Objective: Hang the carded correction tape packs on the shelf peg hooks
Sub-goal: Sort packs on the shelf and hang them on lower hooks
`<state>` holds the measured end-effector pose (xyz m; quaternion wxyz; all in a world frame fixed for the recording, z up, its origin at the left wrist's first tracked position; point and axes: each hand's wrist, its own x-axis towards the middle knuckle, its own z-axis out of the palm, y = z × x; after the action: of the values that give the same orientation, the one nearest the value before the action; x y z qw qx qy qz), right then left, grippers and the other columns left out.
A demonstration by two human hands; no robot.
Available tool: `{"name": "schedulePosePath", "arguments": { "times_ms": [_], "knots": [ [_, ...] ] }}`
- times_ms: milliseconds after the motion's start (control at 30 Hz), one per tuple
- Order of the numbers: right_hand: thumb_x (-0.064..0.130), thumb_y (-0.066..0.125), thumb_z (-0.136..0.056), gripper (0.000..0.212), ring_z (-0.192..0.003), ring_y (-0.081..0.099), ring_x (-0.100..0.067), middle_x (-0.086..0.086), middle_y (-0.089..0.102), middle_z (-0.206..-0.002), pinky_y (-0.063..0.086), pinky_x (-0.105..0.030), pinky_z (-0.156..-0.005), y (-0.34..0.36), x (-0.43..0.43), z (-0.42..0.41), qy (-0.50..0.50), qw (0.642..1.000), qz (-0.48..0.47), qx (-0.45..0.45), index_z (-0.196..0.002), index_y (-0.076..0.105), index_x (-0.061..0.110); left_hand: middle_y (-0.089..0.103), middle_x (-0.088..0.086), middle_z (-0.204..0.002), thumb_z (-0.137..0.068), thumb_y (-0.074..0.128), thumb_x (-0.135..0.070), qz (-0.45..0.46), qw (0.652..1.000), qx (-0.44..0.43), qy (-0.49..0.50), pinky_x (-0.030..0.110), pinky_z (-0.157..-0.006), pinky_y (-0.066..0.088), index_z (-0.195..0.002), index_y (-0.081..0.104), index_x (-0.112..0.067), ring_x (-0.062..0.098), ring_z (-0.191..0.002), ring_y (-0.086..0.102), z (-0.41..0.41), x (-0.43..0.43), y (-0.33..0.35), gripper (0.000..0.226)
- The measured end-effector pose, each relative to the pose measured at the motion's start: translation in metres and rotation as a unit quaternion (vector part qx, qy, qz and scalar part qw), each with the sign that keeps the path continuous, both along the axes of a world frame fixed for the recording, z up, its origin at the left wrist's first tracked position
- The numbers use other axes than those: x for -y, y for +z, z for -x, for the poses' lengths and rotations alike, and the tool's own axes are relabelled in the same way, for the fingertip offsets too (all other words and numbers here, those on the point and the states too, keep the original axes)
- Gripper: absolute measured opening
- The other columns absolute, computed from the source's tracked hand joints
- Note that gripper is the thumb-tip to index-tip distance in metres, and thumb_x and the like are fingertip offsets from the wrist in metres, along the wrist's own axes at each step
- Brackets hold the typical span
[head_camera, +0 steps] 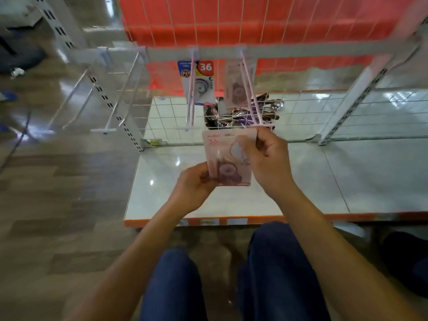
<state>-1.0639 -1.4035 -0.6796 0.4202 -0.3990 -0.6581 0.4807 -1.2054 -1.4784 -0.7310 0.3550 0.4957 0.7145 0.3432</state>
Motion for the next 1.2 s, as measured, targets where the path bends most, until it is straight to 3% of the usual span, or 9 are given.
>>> {"name": "schedulePosePath", "arguments": {
  "times_ms": [100,233,333,567,733,900,1033,1200],
  "knots": [
    [0.009,0.058,-0.092,0.022,-0.078,0.062,-0.004,0.012,0.064,-0.081,0.056,-0.031,-0.069,-0.021,-0.006,-0.004,-0.002,0.998,-0.044,-0.034,-0.084,0.062,0.029,0.066,-0.022,-0.090,-0.088,0.068,-0.014,-0.030,0.999,-0.022,-0.008,0.002,-0.071,0.047,-0.099,0.065,-0.033,-0.013,-0.079,0.062,-0.002,-0.011,-0.022,0.022],
    [0.011,0.057,-0.091,0.017,-0.071,0.060,-0.008,0.010,0.064,-0.074,0.052,-0.033,-0.066,-0.046,-0.019,-0.007,-0.016,0.995,-0.045,-0.092,-0.083,0.063,0.024,0.073,-0.011,-0.100,-0.085,0.069,-0.011,-0.077,0.996,-0.035,-0.012,0.032,-0.088,0.056,-0.107,0.069,-0.022,0.006,-0.092,0.068,-0.002,-0.023,-0.049,0.024],
    [0.008,0.056,-0.093,0.018,-0.072,0.060,-0.007,0.007,0.064,-0.076,0.051,-0.029,-0.068,-0.055,-0.028,-0.009,-0.035,0.992,-0.031,-0.117,-0.082,0.062,0.021,0.074,-0.009,-0.099,-0.083,0.066,-0.008,-0.106,0.994,-0.030,-0.024,0.040,-0.090,0.055,-0.106,0.068,-0.028,0.008,-0.094,0.069,-0.006,-0.029,-0.059,0.031],
    [0.012,0.054,-0.094,0.013,-0.087,0.065,-0.014,0.002,0.066,-0.088,0.051,-0.021,-0.066,-0.056,-0.045,-0.018,-0.061,0.988,-0.048,-0.136,-0.085,0.060,0.018,0.072,-0.009,-0.103,-0.087,0.065,-0.008,-0.136,0.988,-0.044,-0.050,0.034,-0.090,0.056,-0.115,0.064,-0.022,0.007,-0.096,0.068,-0.023,-0.041,-0.056,0.031],
    [0.009,0.054,-0.095,0.015,-0.084,0.064,-0.010,0.005,0.065,-0.086,0.050,-0.018,-0.066,-0.057,-0.058,-0.015,-0.058,0.987,-0.049,-0.139,-0.085,0.060,0.019,0.072,-0.002,-0.108,-0.088,0.064,-0.011,-0.129,0.990,-0.047,-0.039,0.040,-0.090,0.056,-0.117,0.063,-0.018,0.014,-0.098,0.069,-0.024,-0.053,-0.059,0.030],
    [0.011,0.054,-0.092,0.013,-0.083,0.064,-0.005,0.007,0.065,-0.084,0.050,-0.020,-0.068,-0.063,-0.068,-0.013,-0.039,0.985,-0.067,-0.153,-0.087,0.061,0.021,0.072,-0.002,-0.109,-0.089,0.063,-0.010,-0.126,0.990,-0.053,-0.018,0.038,-0.091,0.055,-0.120,0.064,-0.016,0.015,-0.098,0.068,-0.020,-0.066,-0.062,0.031],
    [0.021,0.054,-0.088,0.010,-0.094,0.065,-0.017,0.001,0.067,-0.093,0.056,-0.030,-0.077,-0.074,-0.073,-0.014,-0.027,0.986,-0.078,-0.144,-0.092,0.062,0.024,0.072,-0.006,-0.106,-0.090,0.063,-0.012,-0.130,0.990,-0.050,-0.016,0.032,-0.091,0.055,-0.119,0.065,-0.020,0.011,-0.096,0.068,-0.020,-0.069,-0.070,0.030],
    [0.020,0.057,-0.090,0.013,-0.075,0.060,-0.005,0.014,0.063,-0.075,0.052,-0.028,-0.070,-0.080,-0.097,-0.004,-0.058,0.987,-0.094,-0.117,-0.079,0.061,0.027,0.073,-0.002,-0.103,-0.090,0.063,-0.014,-0.133,0.989,-0.064,-0.018,0.036,-0.088,0.056,-0.115,0.066,-0.018,0.018,-0.094,0.069,-0.012,-0.087,-0.075,0.026]
  ]
}}
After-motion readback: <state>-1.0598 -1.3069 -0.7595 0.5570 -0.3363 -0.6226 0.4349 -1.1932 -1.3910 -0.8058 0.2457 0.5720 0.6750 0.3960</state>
